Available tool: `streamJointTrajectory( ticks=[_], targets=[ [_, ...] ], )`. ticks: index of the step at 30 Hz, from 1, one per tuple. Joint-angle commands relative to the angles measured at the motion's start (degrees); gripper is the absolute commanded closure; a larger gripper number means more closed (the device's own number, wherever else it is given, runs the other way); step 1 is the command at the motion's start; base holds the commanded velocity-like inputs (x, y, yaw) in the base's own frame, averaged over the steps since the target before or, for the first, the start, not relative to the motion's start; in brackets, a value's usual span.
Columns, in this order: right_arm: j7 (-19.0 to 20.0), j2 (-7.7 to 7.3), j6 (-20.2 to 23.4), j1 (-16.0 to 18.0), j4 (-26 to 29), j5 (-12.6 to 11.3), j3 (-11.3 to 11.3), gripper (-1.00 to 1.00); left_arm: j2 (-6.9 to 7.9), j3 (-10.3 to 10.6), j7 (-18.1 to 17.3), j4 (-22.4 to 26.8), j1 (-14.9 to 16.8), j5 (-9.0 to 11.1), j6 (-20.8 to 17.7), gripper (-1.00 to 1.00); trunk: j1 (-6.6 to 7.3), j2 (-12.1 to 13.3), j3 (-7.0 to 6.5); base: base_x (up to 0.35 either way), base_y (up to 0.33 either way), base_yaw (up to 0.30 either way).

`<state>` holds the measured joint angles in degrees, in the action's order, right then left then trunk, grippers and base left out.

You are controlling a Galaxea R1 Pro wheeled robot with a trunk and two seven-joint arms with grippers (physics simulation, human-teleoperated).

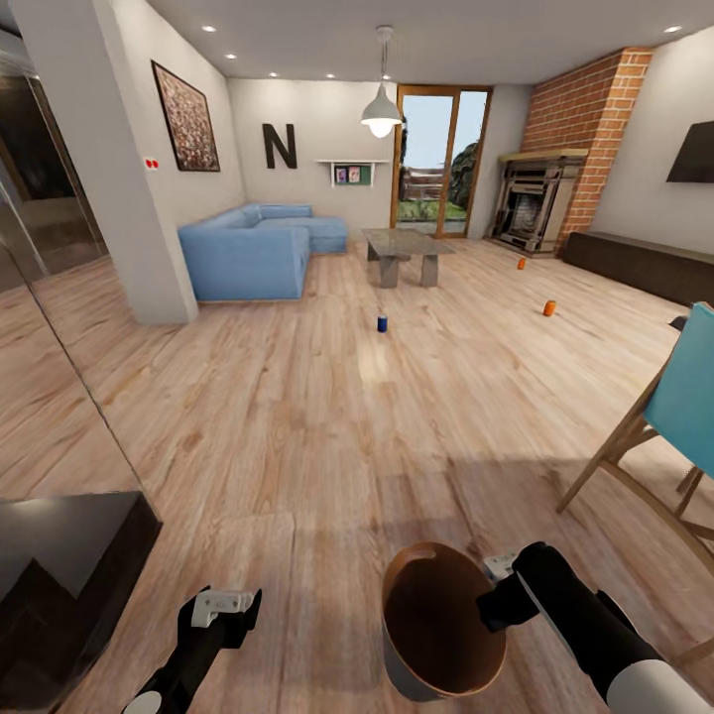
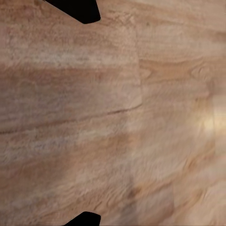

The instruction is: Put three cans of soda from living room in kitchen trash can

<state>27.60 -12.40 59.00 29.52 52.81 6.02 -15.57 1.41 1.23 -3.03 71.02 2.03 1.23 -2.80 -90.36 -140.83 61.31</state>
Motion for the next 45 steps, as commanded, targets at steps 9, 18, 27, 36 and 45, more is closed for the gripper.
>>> streamJointTrajectory(
  ticks=[9, 18, 27, 36, 45],
  targets=[
    [0.0, 0.01, 0.2, 0.0, 0.0, -1.2, -0.1, 1.0, 0.0, 0.0, 0.0, 0.0, 0.0, 0.0, 0.2, -1.0, 0.0, 0.0, -0.01, 0.321, -0.003, 0.0],
    [0.0, 0.01, 0.2, 0.0, 0.0, -1.2, -0.1, 1.0, 0.0, 0.0, 0.0, 0.1, 0.0, 0.0, 0.2, -1.0, 0.0, 0.0, -0.01, 0.322, 0.0, 0.0],
    [0.0, 0.01, 0.2, 0.0, 0.0, -1.2, 0.0, 1.0, -0.08, 0.0, 0.0, 0.0, 0.0, 0.0, 0.3, -1.0, 0.0, 0.0, -0.01, 0.322, 0.0, 0.0],
    [0.0, 0.01, 0.2, 0.0, 0.0, -1.2, -0.1, 1.0, -0.09, 0.1, 0.0, 0.0, 0.0, 0.0, 0.3, -1.0, 0.0, 0.0, -0.01, 0.322, 0.0, 0.0],
    [-0.1, 0.01, 0.2, 0.0, 0.0, -1.2, 0.0, 1.0, -0.15, 0.1, 0.0, 0.0, 0.0, -0.1, 0.3, -1.0, 0.0, 0.0, -0.01, 0.322, 0.0, 0.0]
  ],
)
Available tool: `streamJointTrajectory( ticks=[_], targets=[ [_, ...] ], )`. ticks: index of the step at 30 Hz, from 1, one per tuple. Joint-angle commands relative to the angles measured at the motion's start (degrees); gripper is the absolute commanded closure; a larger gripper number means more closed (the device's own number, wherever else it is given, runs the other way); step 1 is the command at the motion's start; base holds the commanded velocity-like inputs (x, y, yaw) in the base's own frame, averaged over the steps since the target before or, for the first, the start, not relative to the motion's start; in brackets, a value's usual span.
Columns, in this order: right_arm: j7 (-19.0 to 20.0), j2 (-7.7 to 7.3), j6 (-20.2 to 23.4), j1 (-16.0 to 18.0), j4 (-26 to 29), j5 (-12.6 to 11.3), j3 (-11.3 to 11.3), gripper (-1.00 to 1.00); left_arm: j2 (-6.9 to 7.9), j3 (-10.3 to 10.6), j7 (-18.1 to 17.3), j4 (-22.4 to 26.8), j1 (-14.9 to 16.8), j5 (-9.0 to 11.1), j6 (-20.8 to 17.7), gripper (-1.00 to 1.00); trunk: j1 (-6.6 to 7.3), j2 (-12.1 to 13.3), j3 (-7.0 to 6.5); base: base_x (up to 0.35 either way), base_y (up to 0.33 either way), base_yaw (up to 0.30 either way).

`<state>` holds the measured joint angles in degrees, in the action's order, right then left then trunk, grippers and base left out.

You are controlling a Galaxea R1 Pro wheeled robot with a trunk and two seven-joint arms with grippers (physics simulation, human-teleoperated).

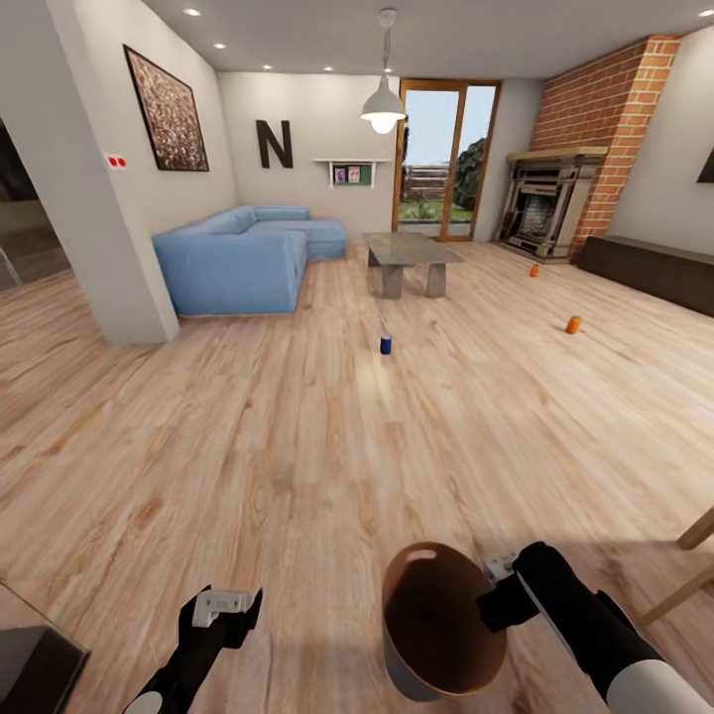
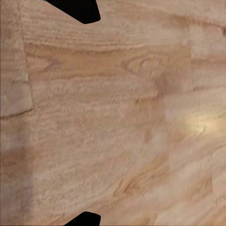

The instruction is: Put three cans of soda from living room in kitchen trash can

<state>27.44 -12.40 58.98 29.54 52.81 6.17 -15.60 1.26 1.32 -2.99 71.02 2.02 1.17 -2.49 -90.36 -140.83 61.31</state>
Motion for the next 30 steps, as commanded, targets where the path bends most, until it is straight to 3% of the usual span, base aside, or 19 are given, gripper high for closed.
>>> streamJointTrajectory(
  ticks=[1, 20, 25, 30],
  targets=[
    [0.1, -0.01, 0.3, 0.0, 0.0, -1.4, 0.0, 1.0, -0.01, 0.0, 0.0, 0.0, 0.0, 0.0, 0.0, -1.0, 0.0, 0.0, 0.0, 0.322, 0.0, 0.0],
    [0.0, -0.74, 0.4, 0.5, 0.0, -1.5, 0.4, 1.0, -0.03, 0.0, 0.1, -0.3, 0.0, 0.0, 0.0, -1.0, 0.0, 0.0, 0.0, 0.322, 0.0, 0.0],
    [0.0, -0.79, 0.5, 0.7, 0.0, -1.4, 3.2, 1.0, -0.03, 0.0, 0.1, -0.4, 0.0, -0.1, 0.0, -1.0, 0.0, 0.0, 0.0, 0.322, 0.0, 0.0],
    [-0.5, -0.81, 0.5, 0.7, 0.0, -1.4, 4.0, 1.0, -0.03, 0.0, 0.1, -0.4, 0.0, -0.2, 0.1, -1.0, 0.0, 0.0, 0.0, 0.322, -0.027, 0.0]
  ],
)
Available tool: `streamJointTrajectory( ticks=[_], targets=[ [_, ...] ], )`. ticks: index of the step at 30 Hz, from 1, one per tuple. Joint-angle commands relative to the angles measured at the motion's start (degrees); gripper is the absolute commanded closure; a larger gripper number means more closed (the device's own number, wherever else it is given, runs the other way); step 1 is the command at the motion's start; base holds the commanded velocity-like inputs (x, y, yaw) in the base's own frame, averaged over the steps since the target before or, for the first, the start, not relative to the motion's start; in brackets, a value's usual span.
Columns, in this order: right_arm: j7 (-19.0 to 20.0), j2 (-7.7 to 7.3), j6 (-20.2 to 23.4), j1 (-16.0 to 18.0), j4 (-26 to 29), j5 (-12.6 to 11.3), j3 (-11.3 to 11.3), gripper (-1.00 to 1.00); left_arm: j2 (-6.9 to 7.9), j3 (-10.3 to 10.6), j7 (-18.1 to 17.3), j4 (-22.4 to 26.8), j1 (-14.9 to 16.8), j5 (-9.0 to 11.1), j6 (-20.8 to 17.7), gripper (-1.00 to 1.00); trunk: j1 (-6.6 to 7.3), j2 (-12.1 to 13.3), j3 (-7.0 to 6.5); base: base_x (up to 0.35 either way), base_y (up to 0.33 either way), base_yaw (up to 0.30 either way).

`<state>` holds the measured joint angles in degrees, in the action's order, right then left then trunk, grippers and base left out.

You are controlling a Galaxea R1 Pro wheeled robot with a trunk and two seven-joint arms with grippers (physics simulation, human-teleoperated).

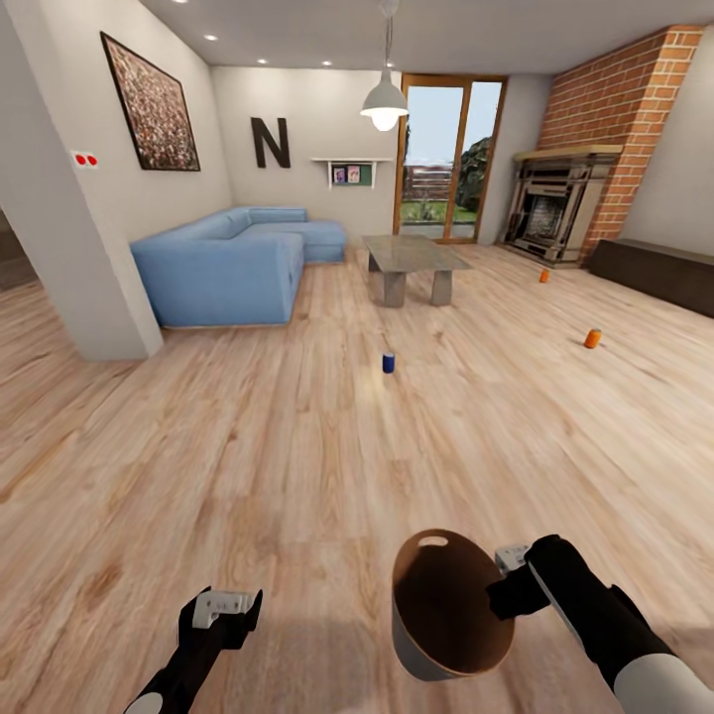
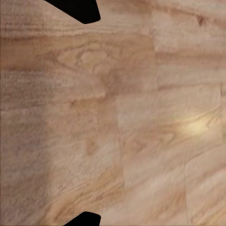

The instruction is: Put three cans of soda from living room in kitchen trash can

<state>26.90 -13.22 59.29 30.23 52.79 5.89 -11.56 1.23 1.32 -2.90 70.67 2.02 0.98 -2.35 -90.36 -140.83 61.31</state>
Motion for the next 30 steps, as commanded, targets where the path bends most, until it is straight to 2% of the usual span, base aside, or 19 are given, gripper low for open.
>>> streamJointTrajectory(
  ticks=[1, 10, 18, 30],
  targets=[
    [0.0, 0.02, 0.2, 0.0, 0.0, -1.2, 0.0, 1.0, 0.0, 0.0, 0.0, 0.0, 0.0, 0.0, 0.0, -1.0, 0.0, 0.0, 0.0, 0.322, -0.084, 0.0],
    [-0.1, 0.15, 0.1, 0.0, 0.0, -1.1, 0.1, 1.0, 0.0, 0.0, 0.0, 0.0, 0.0, -0.1, 0.1, -1.0, 0.0, 0.0, 0.0, 0.322, -0.103, -0.003],
    [-0.2, 0.13, 0.0, 0.0, 0.0, -1.2, 0.1, 1.0, 0.0, 0.0, 0.0, 0.1, 0.0, -0.1, 0.1, -1.0, 0.0, 0.0, -0.23, 0.322, -0.109, -0.13],
    [0.1, 0.35, -0.1, 0.0, 0.0, -1.3, 0.2, 1.0, 0.0, 0.0, 0.0, 0.2, 0.0, -0.1, 0.1, -1.0, 0.0, 0.0, -0.27, 0.322, -0.109, -0.015]
  ],
)
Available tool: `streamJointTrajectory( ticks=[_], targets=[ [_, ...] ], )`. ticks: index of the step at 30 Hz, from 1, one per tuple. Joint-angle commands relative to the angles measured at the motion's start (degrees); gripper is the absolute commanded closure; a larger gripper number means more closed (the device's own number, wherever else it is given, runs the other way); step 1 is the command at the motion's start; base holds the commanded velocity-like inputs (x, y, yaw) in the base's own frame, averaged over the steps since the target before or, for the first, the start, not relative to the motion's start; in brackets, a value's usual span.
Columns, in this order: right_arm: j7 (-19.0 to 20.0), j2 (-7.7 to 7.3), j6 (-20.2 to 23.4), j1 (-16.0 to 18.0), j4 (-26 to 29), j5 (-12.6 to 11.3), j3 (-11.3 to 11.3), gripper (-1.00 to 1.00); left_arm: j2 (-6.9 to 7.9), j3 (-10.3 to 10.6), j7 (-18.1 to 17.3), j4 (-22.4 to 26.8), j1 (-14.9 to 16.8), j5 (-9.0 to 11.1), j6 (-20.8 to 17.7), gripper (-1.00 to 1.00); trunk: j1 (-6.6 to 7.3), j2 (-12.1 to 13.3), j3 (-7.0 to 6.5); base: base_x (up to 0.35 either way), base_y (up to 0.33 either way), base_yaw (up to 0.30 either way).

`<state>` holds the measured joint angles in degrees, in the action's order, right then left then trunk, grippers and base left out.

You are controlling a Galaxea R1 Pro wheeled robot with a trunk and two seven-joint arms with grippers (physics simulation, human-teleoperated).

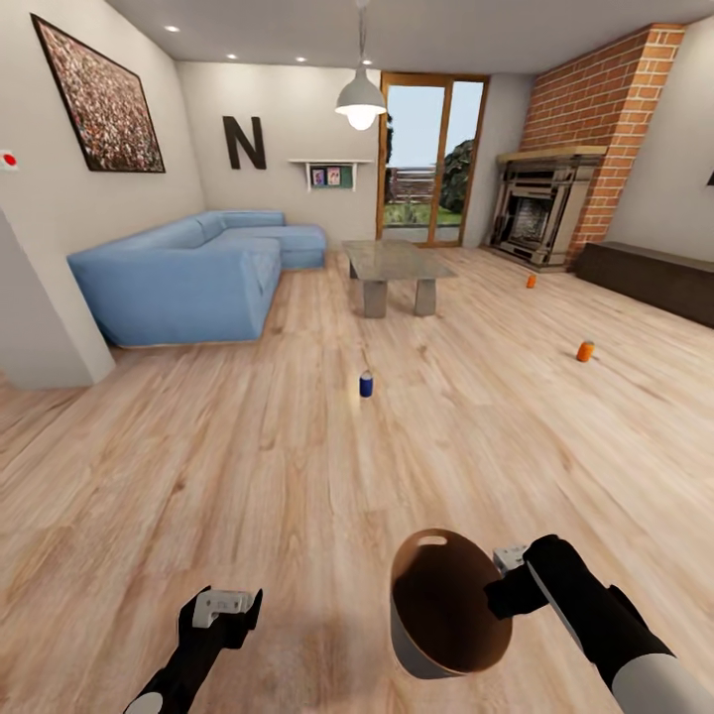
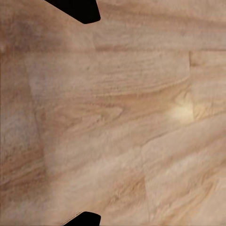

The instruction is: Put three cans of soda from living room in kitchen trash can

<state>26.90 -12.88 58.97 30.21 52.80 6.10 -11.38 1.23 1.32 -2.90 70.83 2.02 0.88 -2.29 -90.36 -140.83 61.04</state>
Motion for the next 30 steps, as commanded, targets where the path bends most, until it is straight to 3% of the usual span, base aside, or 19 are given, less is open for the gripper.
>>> streamJointTrajectory(
  ticks=[1, 16, 19, 30],
  targets=[
    [0.0, 0.06, 0.3, 0.0, 0.0, -1.5, 0.0, 1.0, 0.0, 0.0, 0.0, 0.0, 0.0, 0.0, 0.0, -1.0, 0.0, 0.0, -0.01, 0.322, -0.109, -0.023],
    [-0.3, -0.25, 0.4, 0.1, 0.0, -1.4, 0.3, 1.0, 0.0, 0.0, 0.0, -0.1, 0.0, 0.0, 0.0, -1.0, 0.0, 0.0, -0.28, 0.322, -0.109, -0.203],
    [-0.3, -0.16, 0.4, 0.1, 0.0, -1.4, 1.9, 1.0, 0.0, 0.0, 0.0, -0.1, 0.0, 0.0, 0.0, -1.0, 0.0, 0.0, -0.29, 0.322, -0.109, -0.176],
    [-0.3, 0.51, 0.4, 0.0, -0.4, -1.4, 2.5, 1.0, -0.02, 0.0, 0.0, -0.2, 0.0, 0.2, -0.1, -1.0, 0.0, 0.0, -0.29, 0.322, -0.109, -0.04]
  ],
)
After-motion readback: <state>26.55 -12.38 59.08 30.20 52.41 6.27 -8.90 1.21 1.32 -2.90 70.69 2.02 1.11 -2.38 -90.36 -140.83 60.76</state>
